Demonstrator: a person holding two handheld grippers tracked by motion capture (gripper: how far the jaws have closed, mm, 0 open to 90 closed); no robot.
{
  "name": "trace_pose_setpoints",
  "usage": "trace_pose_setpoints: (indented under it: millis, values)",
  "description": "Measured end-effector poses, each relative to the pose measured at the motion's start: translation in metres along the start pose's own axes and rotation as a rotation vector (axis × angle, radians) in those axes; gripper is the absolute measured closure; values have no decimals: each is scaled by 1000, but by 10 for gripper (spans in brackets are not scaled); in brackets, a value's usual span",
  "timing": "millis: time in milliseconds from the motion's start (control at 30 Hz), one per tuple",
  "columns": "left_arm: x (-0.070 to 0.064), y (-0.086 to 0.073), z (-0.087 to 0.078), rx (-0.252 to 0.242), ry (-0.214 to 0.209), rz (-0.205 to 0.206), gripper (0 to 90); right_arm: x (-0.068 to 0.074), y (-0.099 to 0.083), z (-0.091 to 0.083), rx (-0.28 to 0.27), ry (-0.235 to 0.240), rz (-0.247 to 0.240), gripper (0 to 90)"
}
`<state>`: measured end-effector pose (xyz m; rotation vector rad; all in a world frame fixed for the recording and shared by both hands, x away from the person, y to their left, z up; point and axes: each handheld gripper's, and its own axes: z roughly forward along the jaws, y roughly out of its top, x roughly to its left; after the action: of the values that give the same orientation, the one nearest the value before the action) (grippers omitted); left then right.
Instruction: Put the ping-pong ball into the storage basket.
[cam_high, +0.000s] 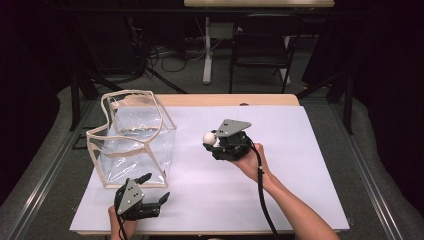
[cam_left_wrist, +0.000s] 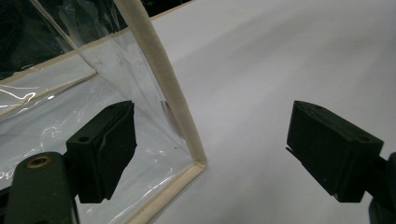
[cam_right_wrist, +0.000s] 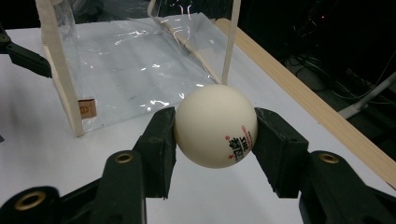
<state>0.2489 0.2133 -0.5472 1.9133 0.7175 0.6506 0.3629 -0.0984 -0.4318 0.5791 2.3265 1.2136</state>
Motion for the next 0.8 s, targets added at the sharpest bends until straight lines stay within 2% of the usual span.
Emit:
trace_pose_setpoints:
  millis: [800]
  values:
    - [0, 0, 0, 0, 0, 1, 161, -7, 14, 3, -7, -13, -8, 507]
